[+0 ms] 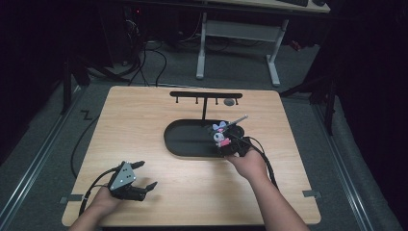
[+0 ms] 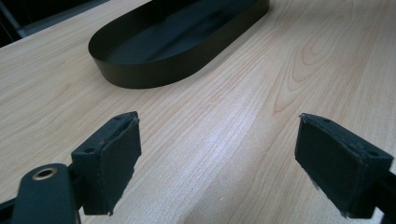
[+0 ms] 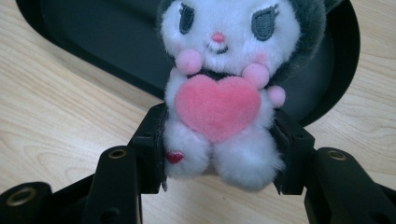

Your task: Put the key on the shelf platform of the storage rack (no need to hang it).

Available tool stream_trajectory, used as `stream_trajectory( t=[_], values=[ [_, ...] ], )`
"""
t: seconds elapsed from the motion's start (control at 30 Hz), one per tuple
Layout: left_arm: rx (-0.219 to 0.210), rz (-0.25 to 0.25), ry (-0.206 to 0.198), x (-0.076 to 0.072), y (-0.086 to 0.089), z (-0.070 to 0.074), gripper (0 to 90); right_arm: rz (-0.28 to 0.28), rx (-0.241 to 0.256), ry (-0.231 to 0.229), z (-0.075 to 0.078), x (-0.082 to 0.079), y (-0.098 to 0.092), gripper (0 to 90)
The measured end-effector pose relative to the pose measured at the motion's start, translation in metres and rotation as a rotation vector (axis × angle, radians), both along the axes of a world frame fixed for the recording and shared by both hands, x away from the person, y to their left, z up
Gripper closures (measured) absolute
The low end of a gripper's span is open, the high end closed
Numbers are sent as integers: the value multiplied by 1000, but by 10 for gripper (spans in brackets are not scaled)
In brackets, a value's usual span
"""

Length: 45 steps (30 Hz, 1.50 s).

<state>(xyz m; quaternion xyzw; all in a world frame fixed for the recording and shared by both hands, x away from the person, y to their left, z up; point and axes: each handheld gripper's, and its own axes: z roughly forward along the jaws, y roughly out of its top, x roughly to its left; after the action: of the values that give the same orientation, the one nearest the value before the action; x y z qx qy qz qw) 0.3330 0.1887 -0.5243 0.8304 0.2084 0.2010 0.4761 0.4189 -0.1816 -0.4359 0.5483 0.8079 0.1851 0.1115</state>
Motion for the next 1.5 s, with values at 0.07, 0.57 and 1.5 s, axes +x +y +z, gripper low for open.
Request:
stream_trajectory(
  t=[0.07, 0.57, 1.5],
  values=[
    [0, 1, -2, 0, 0, 0, 154, -2, 1, 1, -1, 2, 0, 479],
    [-9, 6, -4, -1, 1, 0, 154, -17, -2, 26, -21, 23, 8, 479],
    [-14, 4, -3, -1, 2, 0, 154, -62, 4, 43, -44, 44, 9, 355]
  ],
)
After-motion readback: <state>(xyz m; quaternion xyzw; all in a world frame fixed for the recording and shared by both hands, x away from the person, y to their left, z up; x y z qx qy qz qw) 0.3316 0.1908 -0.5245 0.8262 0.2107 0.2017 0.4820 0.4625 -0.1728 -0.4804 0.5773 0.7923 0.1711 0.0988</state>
